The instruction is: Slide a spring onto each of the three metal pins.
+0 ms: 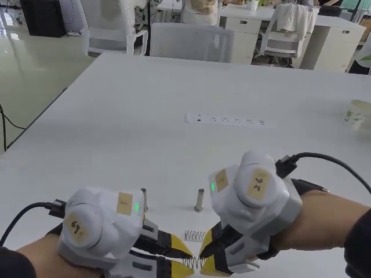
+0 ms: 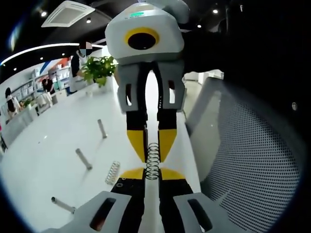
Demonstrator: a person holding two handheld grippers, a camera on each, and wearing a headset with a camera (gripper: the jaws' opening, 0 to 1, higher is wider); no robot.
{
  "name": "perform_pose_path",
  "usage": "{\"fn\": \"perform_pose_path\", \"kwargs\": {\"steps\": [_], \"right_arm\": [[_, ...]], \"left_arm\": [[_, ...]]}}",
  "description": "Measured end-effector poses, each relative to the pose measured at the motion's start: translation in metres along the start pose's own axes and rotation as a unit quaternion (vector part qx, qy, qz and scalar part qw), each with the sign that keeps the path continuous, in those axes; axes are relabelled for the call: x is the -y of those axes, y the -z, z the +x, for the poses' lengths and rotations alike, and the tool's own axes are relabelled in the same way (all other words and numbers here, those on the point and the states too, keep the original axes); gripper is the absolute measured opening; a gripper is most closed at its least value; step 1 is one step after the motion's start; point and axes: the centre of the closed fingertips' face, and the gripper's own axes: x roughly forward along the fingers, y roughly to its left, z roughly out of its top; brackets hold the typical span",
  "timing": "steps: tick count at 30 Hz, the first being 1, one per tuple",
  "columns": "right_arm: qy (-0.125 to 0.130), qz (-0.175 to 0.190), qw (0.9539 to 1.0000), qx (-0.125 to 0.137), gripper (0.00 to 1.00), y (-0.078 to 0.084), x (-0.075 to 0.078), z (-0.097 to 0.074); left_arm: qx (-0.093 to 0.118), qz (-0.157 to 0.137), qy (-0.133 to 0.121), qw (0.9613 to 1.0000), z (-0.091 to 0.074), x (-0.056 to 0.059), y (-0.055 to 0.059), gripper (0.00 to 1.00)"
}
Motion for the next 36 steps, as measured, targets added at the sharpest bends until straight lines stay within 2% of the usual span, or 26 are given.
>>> {"fn": "perform_pose_path", "kwargs": {"steps": [16, 30, 36], "right_arm": [[-0.003, 0.014, 0.9999, 0.005, 0.09, 0.006, 0.000, 0.004], [0.003, 0.025, 0.9995, 0.020, 0.10, 0.006, 0.003, 0.000], [0.007, 0.025, 0.9995, 0.016, 0.09, 0.008, 0.003, 0.000]], "left_arm": [[0.029, -0.004, -0.006, 0.9996, -0.004, -0.001, -0.017, 0.01], [0.038, -0.009, -0.011, 0.9992, -0.006, -0.004, -0.019, 0.01], [0.037, -0.009, -0.012, 0.9992, -0.005, -0.004, -0.019, 0.01]]}}
